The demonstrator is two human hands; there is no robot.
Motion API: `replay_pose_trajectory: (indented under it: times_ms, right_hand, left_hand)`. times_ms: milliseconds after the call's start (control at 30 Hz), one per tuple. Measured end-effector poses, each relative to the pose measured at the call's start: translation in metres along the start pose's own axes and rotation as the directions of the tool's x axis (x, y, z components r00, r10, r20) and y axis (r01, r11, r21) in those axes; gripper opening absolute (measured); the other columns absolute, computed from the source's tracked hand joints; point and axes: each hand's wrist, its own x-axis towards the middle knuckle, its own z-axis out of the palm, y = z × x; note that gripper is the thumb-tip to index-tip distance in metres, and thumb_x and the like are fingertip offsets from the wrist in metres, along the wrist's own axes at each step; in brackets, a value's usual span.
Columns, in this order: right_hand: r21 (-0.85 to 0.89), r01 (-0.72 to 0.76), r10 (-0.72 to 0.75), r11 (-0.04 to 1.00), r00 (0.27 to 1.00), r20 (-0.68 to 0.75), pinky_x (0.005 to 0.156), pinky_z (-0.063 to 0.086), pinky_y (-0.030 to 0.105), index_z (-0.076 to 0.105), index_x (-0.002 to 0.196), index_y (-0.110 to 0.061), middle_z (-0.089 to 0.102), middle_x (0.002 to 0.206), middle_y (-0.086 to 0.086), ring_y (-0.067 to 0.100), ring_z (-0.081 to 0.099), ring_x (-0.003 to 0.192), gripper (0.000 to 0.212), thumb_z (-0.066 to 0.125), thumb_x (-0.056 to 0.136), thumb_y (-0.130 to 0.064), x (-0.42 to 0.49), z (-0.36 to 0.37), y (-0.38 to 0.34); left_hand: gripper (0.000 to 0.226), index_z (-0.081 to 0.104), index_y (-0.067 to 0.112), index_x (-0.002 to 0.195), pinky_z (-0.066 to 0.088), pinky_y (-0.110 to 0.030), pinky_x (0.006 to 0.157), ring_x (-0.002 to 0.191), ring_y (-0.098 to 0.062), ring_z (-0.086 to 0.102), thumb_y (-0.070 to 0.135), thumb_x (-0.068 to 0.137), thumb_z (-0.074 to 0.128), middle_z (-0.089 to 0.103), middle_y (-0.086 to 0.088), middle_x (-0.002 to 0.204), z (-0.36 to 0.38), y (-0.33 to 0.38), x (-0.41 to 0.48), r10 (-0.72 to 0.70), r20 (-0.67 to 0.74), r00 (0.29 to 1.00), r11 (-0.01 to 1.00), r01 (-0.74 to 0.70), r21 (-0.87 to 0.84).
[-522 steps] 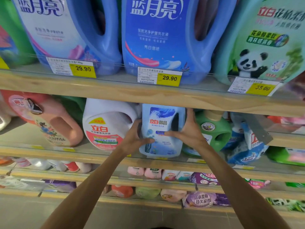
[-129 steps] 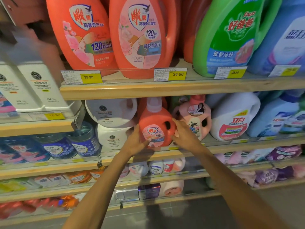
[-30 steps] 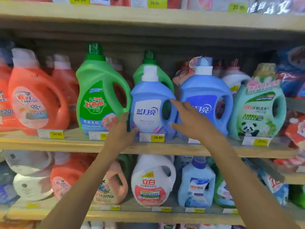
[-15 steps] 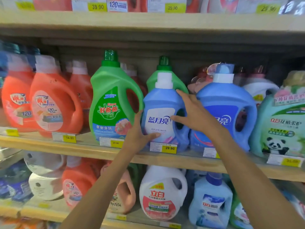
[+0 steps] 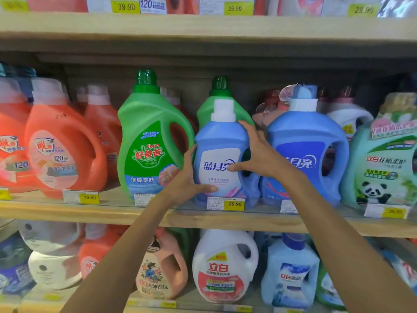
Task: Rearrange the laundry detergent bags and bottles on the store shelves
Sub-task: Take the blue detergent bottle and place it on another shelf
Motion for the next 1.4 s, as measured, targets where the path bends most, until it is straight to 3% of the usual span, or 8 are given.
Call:
replay_pose_trajectory:
  times_ms: [333, 500, 700, 833, 933, 1067, 1267, 1400]
  right_hand:
    - [0.074, 0.035, -0.028, 0.997, 0.996, -0.085, 0.106, 0.040, 0.041, 0.017, 0.150, -0.042, 0.033, 0.148, 0.010, 0.030, 0.040, 0.134, 0.119, 0.094, 0.060, -0.037, -0.008, 0.000, -0.002]
    - [0.137, 0.083, -0.055, 0.987, 0.979, -0.197, 0.103, 0.041, 0.036, 0.023, 0.147, -0.048, 0.035, 0.146, 0.000, 0.021, 0.040, 0.133, 0.115, 0.095, 0.057, -0.036, -0.024, 0.002, -0.004]
    - [0.088, 0.148, -0.120, 0.985, 0.955, -0.272, 0.104, 0.042, 0.035, 0.029, 0.147, -0.041, 0.039, 0.142, 0.001, 0.017, 0.041, 0.130, 0.113, 0.095, 0.055, -0.035, -0.049, 0.002, -0.012]
    - [0.087, 0.210, -0.173, 0.974, 0.933, -0.315, 0.106, 0.038, 0.030, 0.031, 0.146, -0.041, 0.038, 0.145, -0.002, 0.013, 0.038, 0.134, 0.112, 0.095, 0.055, -0.032, -0.056, -0.013, -0.022]
    - [0.081, 0.268, -0.224, 0.960, 0.908, -0.354, 0.105, 0.034, 0.018, 0.033, 0.147, -0.036, 0.039, 0.142, -0.011, 0.010, 0.039, 0.132, 0.112, 0.096, 0.055, -0.031, -0.057, -0.030, -0.035]
    - [0.105, 0.291, -0.234, 0.951, 0.899, -0.371, 0.094, 0.025, -0.005, 0.034, 0.147, -0.042, 0.043, 0.138, -0.013, -0.002, 0.040, 0.120, 0.113, 0.096, 0.053, -0.035, -0.070, -0.043, -0.049]
    - [0.206, 0.272, -0.195, 0.940, 0.924, -0.330, 0.095, 0.032, 0.005, 0.035, 0.145, -0.050, 0.048, 0.137, -0.010, 0.000, 0.045, 0.122, 0.108, 0.093, 0.054, -0.047, -0.099, -0.033, -0.065]
    - [0.337, 0.248, -0.144, 0.908, 0.941, -0.306, 0.099, 0.042, 0.017, 0.045, 0.142, -0.034, 0.053, 0.133, -0.017, -0.004, 0.050, 0.120, 0.101, 0.095, 0.055, -0.041, -0.122, -0.013, -0.074]
  left_hand:
    - [0.128, 0.003, 0.033, 0.155, 0.047, -0.044, 0.110, 0.129, -0.014, 0.057, 0.032, 0.065, 0.093, 0.053, -0.004, 0.145, 0.002, 0.001, -0.005, 0.060, -0.050, 0.997, 0.998, -0.059, 0.006]
    - [0.124, 0.008, 0.044, 0.152, 0.044, -0.044, 0.113, 0.136, -0.014, 0.051, 0.047, 0.059, 0.091, 0.047, -0.004, 0.151, 0.008, 0.002, -0.014, 0.128, -0.135, 0.983, 0.992, -0.127, 0.018]
    - [0.116, 0.016, 0.042, 0.150, 0.051, -0.048, 0.105, 0.129, -0.012, 0.057, 0.032, 0.063, 0.093, 0.052, 0.000, 0.142, 0.018, 0.000, -0.029, 0.143, -0.236, 0.961, 0.989, -0.146, 0.007]
    - [0.118, 0.018, 0.027, 0.154, 0.049, -0.047, 0.107, 0.132, -0.013, 0.053, 0.030, 0.063, 0.093, 0.050, -0.001, 0.143, 0.014, 0.015, -0.033, 0.211, -0.299, 0.931, 0.977, -0.205, 0.051]
    - [0.119, 0.019, 0.021, 0.155, 0.048, -0.043, 0.108, 0.131, -0.011, 0.053, 0.024, 0.061, 0.092, 0.048, -0.003, 0.146, 0.005, 0.041, -0.037, 0.276, -0.310, 0.910, 0.960, -0.273, 0.055]
    - [0.117, 0.022, 0.044, 0.152, 0.051, -0.042, 0.104, 0.128, -0.011, 0.056, 0.029, 0.060, 0.093, 0.051, 0.001, 0.143, -0.005, 0.064, -0.063, 0.298, -0.286, 0.911, 0.952, -0.304, 0.024]
    - [0.108, 0.021, 0.052, 0.151, 0.054, -0.032, 0.098, 0.125, -0.010, 0.060, 0.044, 0.066, 0.087, 0.055, 0.015, 0.141, -0.008, 0.076, -0.120, 0.269, -0.235, 0.934, 0.958, -0.285, -0.035]
    - [0.099, 0.028, 0.047, 0.149, 0.056, -0.041, 0.096, 0.121, -0.018, 0.064, 0.033, 0.071, 0.087, 0.061, -0.003, 0.138, -0.001, 0.068, -0.161, 0.172, -0.258, 0.951, 0.968, -0.212, -0.137]
